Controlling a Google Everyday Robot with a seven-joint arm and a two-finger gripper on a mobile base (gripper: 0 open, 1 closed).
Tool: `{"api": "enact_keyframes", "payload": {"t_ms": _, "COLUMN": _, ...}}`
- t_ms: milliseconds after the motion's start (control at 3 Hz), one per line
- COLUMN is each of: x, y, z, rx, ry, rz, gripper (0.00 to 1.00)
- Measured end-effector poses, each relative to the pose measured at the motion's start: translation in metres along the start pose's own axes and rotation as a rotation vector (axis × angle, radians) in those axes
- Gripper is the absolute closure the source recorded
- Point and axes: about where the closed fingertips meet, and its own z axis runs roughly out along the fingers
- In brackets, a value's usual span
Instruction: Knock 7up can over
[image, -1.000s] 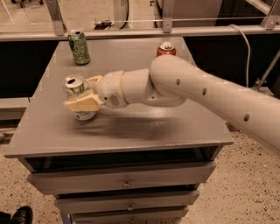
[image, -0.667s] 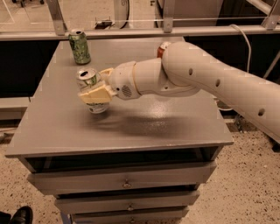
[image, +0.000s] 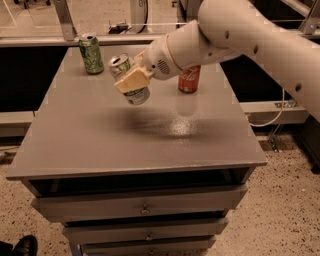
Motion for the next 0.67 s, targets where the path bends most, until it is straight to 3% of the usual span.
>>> {"api": "enact_keyframes", "payload": {"t_ms": 333, "x": 0.006, "y": -0.035, "z": -0.013, "rx": 0.0, "ry": 0.153, "rz": -0.064, "gripper": 1.0}}
{"api": "enact_keyframes", "payload": {"t_ms": 667, "x": 0.023, "y": -0.041, "z": -0.014, "rx": -0.064, "ry": 0.327, "rz": -0.139, "gripper": 1.0}}
